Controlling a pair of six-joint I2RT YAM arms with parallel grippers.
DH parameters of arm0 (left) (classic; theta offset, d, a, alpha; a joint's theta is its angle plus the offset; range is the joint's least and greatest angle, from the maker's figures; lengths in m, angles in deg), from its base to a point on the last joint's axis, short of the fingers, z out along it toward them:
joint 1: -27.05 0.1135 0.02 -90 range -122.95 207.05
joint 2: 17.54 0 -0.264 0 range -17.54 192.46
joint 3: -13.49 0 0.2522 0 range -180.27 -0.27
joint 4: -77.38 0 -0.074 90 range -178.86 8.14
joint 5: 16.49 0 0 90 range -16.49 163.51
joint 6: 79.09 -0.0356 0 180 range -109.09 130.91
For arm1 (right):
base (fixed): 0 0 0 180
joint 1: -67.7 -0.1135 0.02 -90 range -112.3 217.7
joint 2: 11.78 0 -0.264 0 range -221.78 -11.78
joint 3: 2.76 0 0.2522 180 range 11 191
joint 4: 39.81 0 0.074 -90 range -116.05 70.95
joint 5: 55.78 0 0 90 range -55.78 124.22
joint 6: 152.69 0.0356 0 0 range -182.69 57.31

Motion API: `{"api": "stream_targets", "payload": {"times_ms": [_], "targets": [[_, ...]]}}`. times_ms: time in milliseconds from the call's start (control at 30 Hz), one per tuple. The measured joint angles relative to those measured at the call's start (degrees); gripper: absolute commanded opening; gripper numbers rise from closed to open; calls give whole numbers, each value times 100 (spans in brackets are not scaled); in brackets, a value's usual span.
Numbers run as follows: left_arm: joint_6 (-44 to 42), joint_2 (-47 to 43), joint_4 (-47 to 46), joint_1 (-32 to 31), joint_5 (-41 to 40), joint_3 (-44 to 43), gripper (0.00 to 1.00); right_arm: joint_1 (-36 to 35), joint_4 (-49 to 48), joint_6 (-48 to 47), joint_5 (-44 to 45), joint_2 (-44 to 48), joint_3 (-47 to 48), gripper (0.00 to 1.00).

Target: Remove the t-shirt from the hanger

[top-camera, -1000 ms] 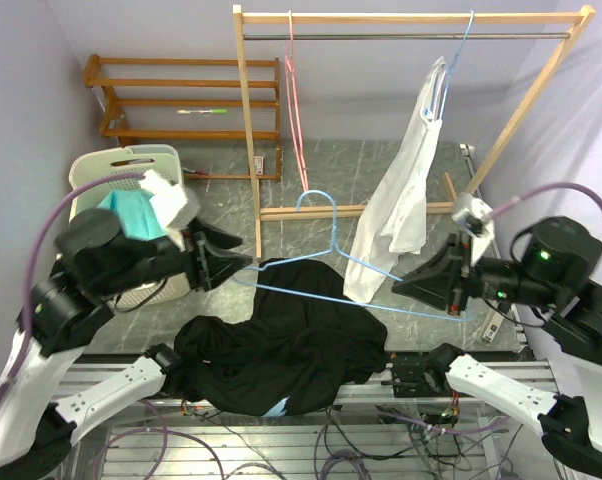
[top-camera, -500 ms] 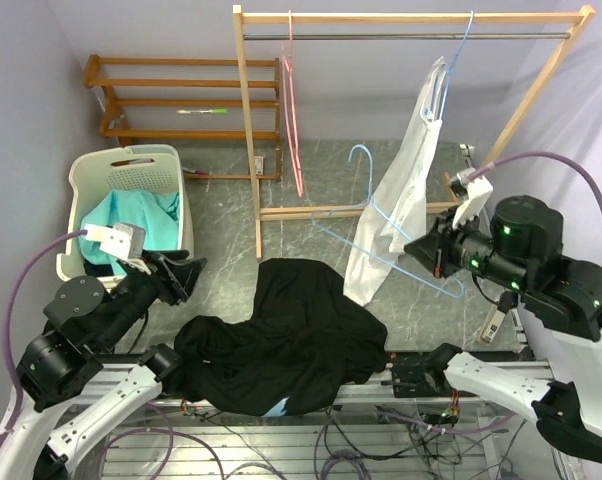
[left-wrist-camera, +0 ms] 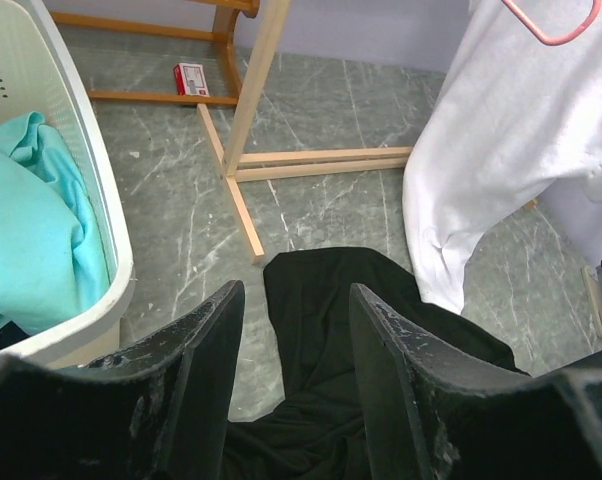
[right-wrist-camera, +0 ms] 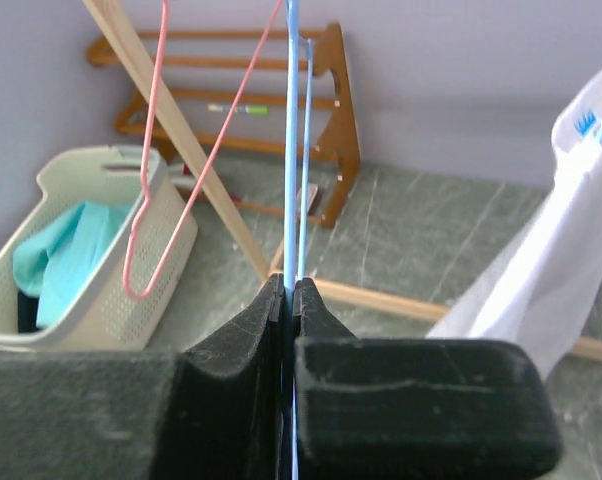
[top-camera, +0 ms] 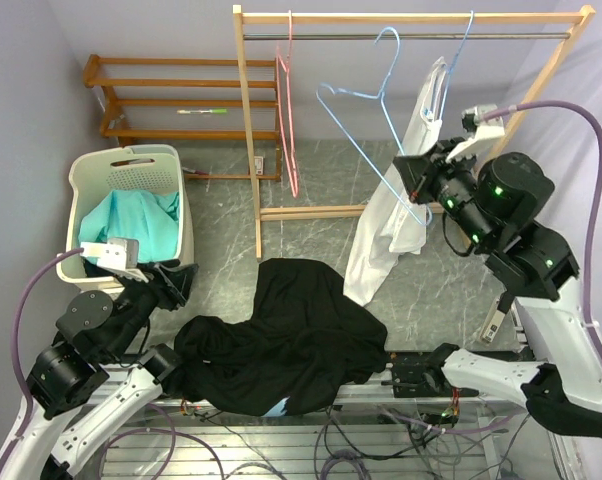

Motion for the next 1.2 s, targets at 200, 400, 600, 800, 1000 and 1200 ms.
{"api": "stream_targets", "payload": {"times_ms": [200, 400, 600, 800, 1000, 1200], "targets": [[109, -20, 4, 0, -59, 42, 56, 0, -1167, -129, 107, -518, -70, 0], [197, -223, 24, 0, -227, 52, 57, 0, -1773, -236, 105, -957, -55, 0], [264, -308, 46, 0, -391, 52, 59, 0, -2050, -254, 105, -1519, 50, 0], [302, -289, 66, 0, -455, 52, 62, -2, -2092, -229, 37, -1661, -70, 42], [319, -203, 83, 0, -452, 52, 67, -2, -1884, -92, -177, -269, -1202, 100], [199, 472, -109, 0, -59, 31, 53, -4, -1187, 125, -286, 2055, -2247, 100]]}}
